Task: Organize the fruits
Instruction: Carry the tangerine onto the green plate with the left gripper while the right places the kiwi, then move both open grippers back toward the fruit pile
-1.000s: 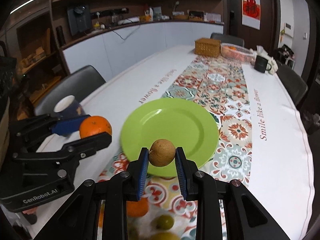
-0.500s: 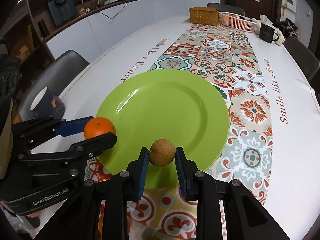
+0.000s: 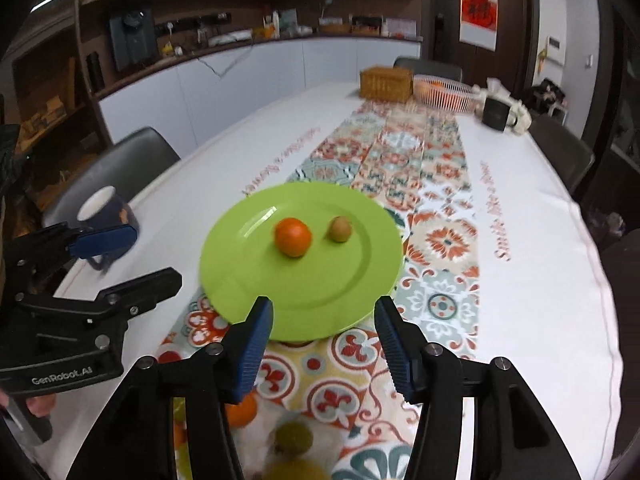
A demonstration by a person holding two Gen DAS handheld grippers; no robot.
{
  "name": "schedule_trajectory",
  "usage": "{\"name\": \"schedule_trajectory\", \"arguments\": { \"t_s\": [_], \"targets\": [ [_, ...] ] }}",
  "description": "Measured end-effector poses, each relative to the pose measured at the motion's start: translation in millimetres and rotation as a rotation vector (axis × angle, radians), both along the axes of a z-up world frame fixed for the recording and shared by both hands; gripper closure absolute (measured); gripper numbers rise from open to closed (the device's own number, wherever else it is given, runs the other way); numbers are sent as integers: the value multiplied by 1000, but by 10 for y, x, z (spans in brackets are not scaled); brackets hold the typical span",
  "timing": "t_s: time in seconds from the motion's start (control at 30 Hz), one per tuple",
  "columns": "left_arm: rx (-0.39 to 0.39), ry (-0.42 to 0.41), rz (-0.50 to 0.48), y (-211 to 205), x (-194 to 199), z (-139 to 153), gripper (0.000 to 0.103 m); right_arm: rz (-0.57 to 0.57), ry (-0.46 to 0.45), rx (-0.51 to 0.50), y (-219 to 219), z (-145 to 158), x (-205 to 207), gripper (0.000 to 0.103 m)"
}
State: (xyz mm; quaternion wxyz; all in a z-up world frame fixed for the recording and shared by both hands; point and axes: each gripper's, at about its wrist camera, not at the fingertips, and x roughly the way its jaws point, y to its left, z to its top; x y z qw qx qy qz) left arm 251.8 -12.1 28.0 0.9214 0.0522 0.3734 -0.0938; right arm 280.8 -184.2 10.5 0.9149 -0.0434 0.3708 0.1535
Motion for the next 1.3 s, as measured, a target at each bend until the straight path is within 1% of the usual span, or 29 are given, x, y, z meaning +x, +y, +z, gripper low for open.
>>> {"name": "schedule_trajectory", "arguments": {
  "t_s": [0.13, 0.3, 0.43, 0.53, 0.6, 0.77, 0.87, 0.97, 1.1, 1.3],
  "targets": [
    [-2, -52, 7, -9, -287, 168, 24, -6, -58, 15, -58, 178, -262, 43],
    [-12, -103, 7, -26, -588, 313, 19, -12, -106, 39, -138, 357, -565, 41],
    [2, -149, 16, -66, -839, 391, 16, -23, -144, 34, -208, 443, -791, 36],
    [23, -181, 32, -85, -1007, 412, 14, -46, -171, 19, -253, 463, -951, 36],
    [27, -188, 38, -81, -1085, 412, 14, -79, -196, 17, -298, 471, -1064, 36],
    [19, -192, 65, -31, -1238, 391, 14, -169, -206, 36, -410, 456, -1247, 35],
    [39, -193, 75, -35, -1310, 327, 13, -207, -205, 42, -454, 405, -1333, 35],
    [44, -167, 73, -33, -1351, 219, 13, -227, -185, 38, -465, 317, -1403, 35],
    [57, -122, 68, -34, -1378, 39, 13, -247, -136, 41, -511, 159, -1445, 35],
    [86, -59, 73, -38, -1358, -220, 13, -273, -79, -1, -509, -71, -1515, 35]
  ]
}}
